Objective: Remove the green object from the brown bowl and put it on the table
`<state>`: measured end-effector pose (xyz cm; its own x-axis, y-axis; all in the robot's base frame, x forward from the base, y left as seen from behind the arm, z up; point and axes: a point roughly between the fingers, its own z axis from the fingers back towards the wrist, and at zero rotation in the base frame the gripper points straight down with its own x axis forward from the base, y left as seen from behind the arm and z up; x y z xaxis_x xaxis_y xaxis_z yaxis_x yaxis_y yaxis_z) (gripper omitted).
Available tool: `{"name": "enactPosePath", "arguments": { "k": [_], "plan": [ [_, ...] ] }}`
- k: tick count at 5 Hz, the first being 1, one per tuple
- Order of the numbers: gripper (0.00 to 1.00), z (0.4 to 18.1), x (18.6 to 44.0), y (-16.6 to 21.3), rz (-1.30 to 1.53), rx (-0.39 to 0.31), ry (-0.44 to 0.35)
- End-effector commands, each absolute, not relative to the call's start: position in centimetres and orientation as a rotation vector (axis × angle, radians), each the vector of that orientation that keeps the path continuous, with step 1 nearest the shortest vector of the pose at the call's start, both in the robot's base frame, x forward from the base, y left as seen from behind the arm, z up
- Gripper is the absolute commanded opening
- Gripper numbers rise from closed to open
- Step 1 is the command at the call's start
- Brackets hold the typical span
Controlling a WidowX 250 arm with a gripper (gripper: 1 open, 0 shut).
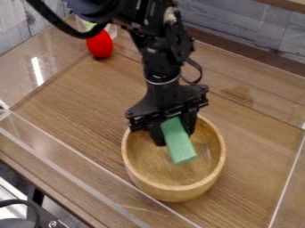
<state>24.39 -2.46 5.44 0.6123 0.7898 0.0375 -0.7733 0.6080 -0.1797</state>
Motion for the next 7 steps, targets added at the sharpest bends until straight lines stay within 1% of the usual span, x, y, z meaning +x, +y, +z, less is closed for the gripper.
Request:
{"name": "enactPosePath", "arguments": {
  "k": [1,2,4,6,7],
  "plan": [
    [0.0,6.3,24.4,-3.0,0.9,-0.16,-0.136],
    [0.0,6.9,24.2,-3.5,0.896,-0.165,-0.139],
    [0.0,6.6,24.6,-4.3,0.822,-0.179,-0.136],
    [0.0,9.0,26.3,-3.6,0.952,-0.243,-0.156],
    [0.0,11.3,26.5,-1.9,1.0,-0.282,-0.165]
  ]
}}
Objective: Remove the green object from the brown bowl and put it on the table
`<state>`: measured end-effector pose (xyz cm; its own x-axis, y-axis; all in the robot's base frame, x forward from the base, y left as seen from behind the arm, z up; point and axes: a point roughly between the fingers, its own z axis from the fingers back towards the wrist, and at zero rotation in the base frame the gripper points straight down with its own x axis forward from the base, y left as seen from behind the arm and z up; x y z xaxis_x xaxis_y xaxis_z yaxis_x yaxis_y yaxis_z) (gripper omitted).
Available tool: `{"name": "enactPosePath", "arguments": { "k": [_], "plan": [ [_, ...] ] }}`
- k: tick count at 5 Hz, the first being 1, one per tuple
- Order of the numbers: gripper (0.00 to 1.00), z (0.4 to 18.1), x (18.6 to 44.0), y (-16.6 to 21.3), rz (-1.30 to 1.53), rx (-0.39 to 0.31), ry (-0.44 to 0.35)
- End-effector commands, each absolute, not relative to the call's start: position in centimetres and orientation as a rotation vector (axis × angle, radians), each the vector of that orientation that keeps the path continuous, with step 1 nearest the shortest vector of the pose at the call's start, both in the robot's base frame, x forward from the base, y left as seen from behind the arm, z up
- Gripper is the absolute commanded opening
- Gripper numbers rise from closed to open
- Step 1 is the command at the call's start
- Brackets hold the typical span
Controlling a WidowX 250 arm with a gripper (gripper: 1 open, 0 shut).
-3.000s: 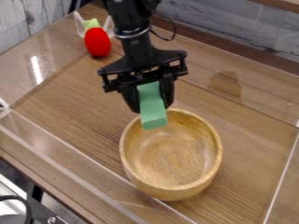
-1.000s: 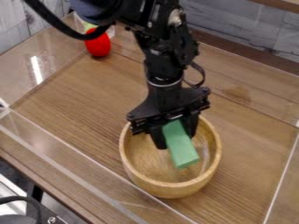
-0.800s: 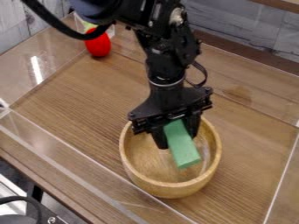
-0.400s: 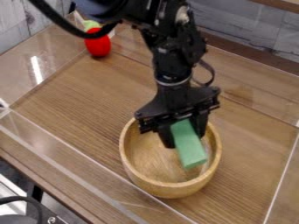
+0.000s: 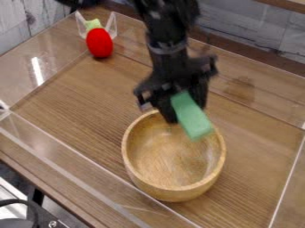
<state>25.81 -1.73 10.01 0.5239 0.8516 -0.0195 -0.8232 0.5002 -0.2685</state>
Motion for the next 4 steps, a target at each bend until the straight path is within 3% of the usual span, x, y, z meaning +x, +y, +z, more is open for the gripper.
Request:
{"name": "enactPosePath", "arguments": {
  "k": [1,2,4],
  "plan": [
    [0.0,13.6,27.0,1.3,1.088,-0.32,-0.176],
    [0.0,14.5,27.4,4.5,1.135,-0.338,-0.208],
    [0.0,14.8,31.4,7.5,1.048,-0.363,-0.253]
  ]
}}
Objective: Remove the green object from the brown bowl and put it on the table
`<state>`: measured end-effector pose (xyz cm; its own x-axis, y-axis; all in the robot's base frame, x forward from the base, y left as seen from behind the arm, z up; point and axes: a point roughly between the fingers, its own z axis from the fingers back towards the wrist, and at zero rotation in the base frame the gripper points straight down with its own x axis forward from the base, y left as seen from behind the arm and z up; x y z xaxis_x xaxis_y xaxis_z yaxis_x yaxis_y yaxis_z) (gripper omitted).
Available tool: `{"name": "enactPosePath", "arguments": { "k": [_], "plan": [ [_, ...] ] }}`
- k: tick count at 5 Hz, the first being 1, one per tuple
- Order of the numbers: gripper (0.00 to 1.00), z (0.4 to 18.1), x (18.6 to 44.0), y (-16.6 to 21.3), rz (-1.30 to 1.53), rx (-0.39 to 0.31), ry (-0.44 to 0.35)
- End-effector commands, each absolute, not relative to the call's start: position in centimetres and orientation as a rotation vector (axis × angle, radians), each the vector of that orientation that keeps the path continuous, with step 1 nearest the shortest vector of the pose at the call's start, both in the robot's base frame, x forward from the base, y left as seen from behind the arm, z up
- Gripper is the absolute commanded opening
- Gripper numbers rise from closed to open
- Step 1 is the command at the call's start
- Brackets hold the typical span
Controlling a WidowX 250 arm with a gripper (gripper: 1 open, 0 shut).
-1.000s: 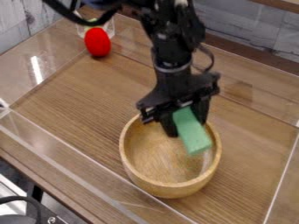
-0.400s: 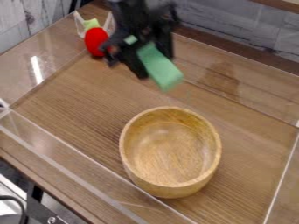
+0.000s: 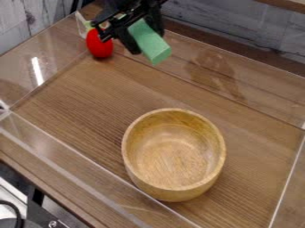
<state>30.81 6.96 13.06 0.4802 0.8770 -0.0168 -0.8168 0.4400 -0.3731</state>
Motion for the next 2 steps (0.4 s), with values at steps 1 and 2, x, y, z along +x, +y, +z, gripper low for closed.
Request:
{"name": "enactPosePath", "arguments": {
  "k": [1,2],
  "plan": [
    [0.0,13.0,32.1,6.1,1.064,-0.345,-0.275],
    [0.0,10.9,32.4,4.9,1.054,-0.325,-0.297]
  ]
}}
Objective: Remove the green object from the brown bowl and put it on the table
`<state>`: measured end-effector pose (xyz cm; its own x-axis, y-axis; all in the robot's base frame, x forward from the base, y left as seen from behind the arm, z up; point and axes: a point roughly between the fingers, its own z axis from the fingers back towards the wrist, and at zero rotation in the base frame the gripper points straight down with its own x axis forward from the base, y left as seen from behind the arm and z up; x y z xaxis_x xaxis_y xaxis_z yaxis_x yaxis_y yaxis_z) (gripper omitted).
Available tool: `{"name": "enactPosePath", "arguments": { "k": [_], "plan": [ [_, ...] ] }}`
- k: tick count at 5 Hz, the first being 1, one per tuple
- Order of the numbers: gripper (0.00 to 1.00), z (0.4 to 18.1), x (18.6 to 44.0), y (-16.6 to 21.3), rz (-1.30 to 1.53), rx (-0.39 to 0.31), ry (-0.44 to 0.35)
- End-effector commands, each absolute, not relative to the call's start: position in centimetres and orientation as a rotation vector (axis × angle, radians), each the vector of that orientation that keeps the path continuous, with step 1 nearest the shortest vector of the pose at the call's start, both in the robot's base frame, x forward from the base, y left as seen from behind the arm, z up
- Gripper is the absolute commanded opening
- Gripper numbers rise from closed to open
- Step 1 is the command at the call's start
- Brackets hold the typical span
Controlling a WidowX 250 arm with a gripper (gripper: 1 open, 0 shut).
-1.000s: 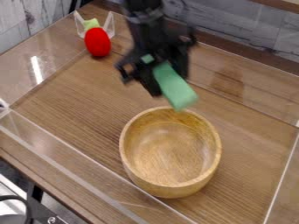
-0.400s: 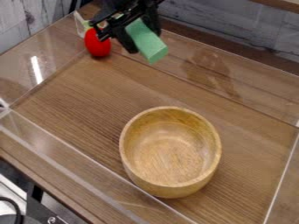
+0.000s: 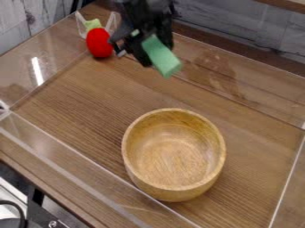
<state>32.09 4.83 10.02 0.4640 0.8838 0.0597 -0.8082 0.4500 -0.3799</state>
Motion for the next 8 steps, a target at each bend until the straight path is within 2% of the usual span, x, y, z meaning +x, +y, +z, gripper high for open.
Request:
{"name": "enactPosePath", "arguments": {
  "k": [1,2,3,6,8],
  "plan": [
    [0.0,9.6,33.4,4.5,1.133,-0.313,-0.324],
    [0.0,7.9,33.9,4.4,1.179,-0.296,-0.348],
    [0.0,7.6,33.9,4.7,1.185,-0.294,-0.364],
    [0.0,8.1,34.1,6.0,1.295,-0.302,-0.406],
    [0.0,8.5,35.6,7.7,1.359,-0.305,-0.436]
  ]
}}
